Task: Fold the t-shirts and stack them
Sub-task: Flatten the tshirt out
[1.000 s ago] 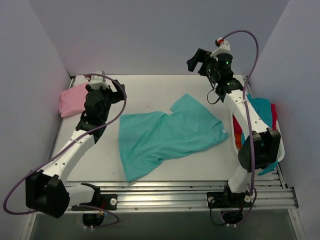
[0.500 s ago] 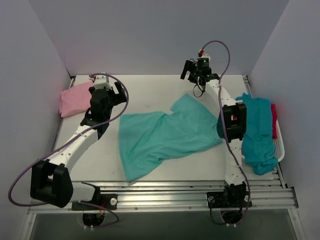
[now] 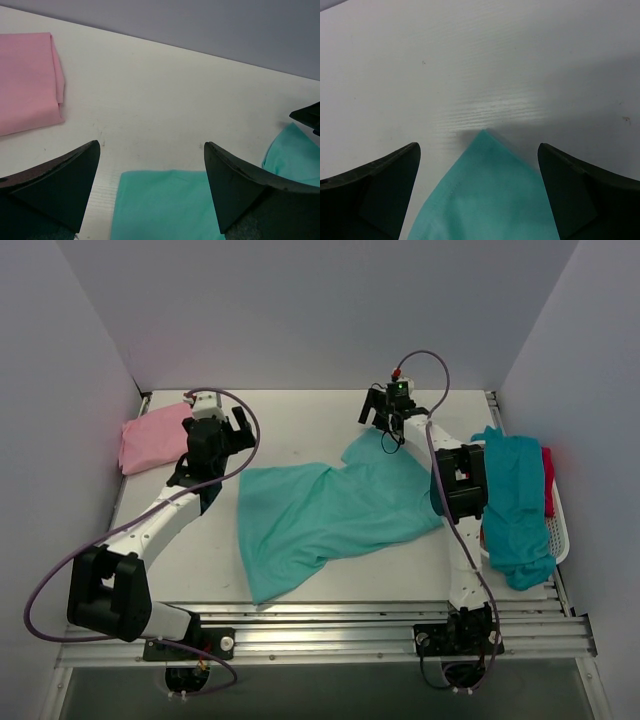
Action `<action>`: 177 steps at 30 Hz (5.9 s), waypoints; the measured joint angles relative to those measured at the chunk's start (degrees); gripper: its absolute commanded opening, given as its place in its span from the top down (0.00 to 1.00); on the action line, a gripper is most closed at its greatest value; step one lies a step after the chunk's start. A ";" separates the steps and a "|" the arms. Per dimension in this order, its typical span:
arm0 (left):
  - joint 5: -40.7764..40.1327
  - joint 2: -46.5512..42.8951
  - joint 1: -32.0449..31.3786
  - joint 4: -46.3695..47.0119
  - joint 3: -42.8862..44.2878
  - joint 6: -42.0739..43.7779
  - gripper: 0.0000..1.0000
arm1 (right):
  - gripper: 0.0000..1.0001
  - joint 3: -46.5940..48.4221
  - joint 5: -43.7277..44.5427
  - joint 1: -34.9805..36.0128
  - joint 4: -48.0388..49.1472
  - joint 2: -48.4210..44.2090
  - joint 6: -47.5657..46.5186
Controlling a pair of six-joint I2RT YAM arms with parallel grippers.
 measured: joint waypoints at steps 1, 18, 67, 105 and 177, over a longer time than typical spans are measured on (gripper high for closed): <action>0.00 0.00 0.00 0.02 0.00 0.00 0.06 | 0.00 -0.13 0.09 0.24 0.31 0.11 0.11; 0.00 -0.74 0.50 -0.02 -1.09 -0.37 0.06 | 0.47 -1.64 4.61 5.55 3.21 1.62 0.55; 14.97 26.84 6.69 -21.35 10.38 -13.14 0.18 | 1.00 -12.11 10.51 5.49 0.98 -7.58 1.09; 5.46 5.66 -0.83 -29.81 15.98 -9.25 0.98 | 1.00 -21.79 10.34 6.71 2.67 -33.75 -1.05; 12.24 63.34 15.19 -20.50 66.20 -7.72 0.06 | 0.00 1.68 19.98 2.21 33.66 10.62 -10.08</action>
